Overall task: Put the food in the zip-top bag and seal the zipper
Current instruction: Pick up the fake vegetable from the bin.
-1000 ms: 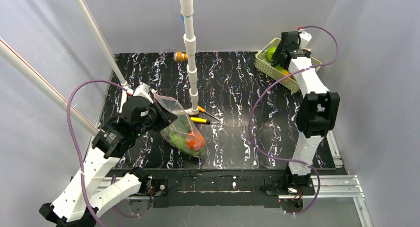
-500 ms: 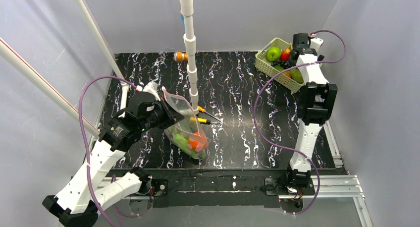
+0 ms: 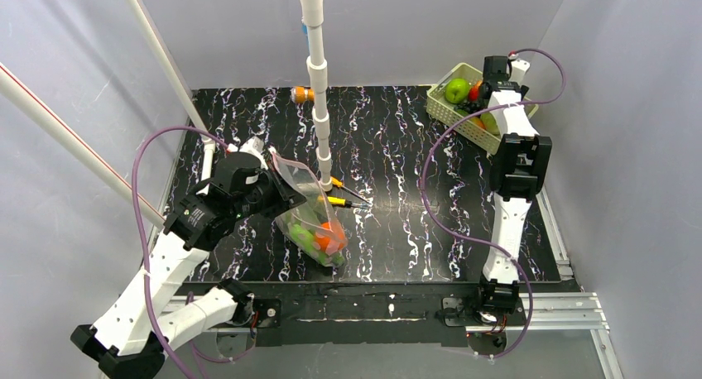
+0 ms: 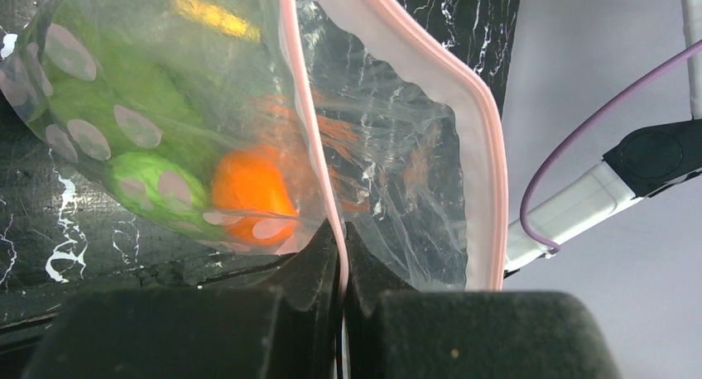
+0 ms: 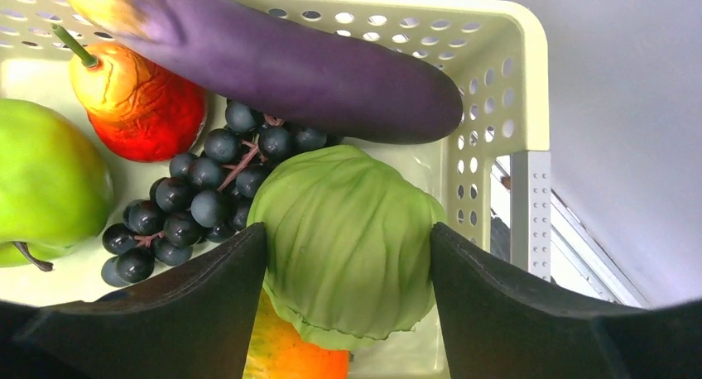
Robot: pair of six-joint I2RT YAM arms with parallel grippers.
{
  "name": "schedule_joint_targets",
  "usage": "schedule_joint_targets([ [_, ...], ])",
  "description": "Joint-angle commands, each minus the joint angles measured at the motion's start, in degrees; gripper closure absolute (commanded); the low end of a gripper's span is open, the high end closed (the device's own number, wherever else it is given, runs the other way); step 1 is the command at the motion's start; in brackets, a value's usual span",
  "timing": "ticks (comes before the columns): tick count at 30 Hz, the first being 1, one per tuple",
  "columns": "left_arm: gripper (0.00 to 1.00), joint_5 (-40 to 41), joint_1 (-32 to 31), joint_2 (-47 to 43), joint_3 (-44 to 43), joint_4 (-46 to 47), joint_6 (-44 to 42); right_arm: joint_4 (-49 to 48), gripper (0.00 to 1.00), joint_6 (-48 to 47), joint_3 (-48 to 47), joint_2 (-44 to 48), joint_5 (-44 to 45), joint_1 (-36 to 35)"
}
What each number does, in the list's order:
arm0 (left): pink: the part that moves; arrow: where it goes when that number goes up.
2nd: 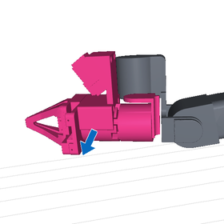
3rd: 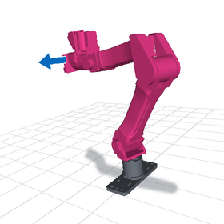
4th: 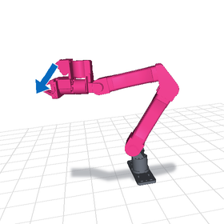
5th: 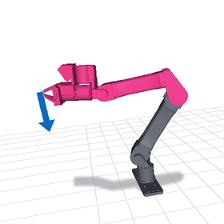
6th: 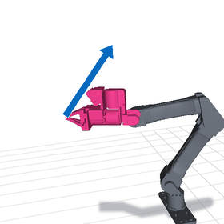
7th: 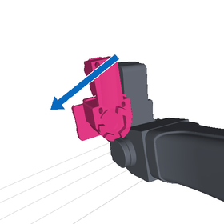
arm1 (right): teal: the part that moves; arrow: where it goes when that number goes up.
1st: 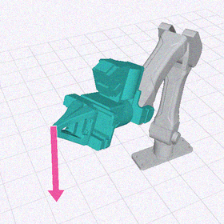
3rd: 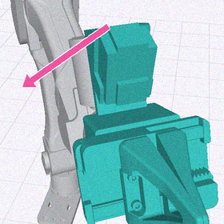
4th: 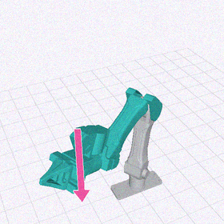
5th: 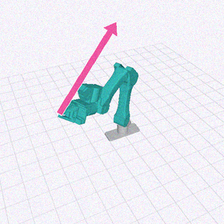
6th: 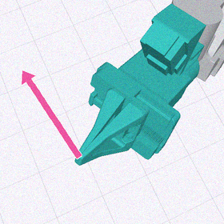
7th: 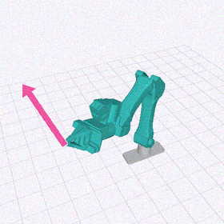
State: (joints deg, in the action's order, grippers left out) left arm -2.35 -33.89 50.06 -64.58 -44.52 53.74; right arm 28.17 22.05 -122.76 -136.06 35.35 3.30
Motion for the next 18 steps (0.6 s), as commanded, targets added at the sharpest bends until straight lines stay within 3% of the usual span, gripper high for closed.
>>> schedule_joint_targets([
  [1, 1.0, 0.37, 0.05, 0.13, -1.01, -1.93, -0.73, 1.85, 0.25, -0.59, -3.86, -3.22, -1.68, 0.76],
  [3, 1.0, 0.14, 0.05, 0.24, -0.94, -1.64, -0.73, 1.91, 0.25, -0.83, -4.25, -3.49, -1.62, 0.84],
  [4, 1.0, 0.04, 0.05, 0.3, -0.91, -1.48, -0.74, 1.97, 0.31, -1.01, -4.37, -3.57, -1.73, 0.83],
  [8, 1.0, -0.25, 0.05, 0.5, -1.14, -1.53, -0.74, 2.19, 0.65, -1.12, -4.28, -2.98, -2.69, 0.84],
  [12, 1.0, -0.37, 0.05, 0.12, -1.22, -1.94, -0.71, 2.68, 0.86, 0.38, -4.54, 0.06, -4.59, 0.9],
  [15, 1.0, -0.37, 0.05, -0.83, -0.4, -1.74, -0.44, 3.7, 0.95, 1.42, -5.07, 3.56, -5.93, 0.79],
  [18, 1.0, -0.04, 0.05, -1.47, 0.29, -1.35, -0.13, 3.84, 0.99, 2.29, -3.81, 7.76, -7.23, 0.69],
])
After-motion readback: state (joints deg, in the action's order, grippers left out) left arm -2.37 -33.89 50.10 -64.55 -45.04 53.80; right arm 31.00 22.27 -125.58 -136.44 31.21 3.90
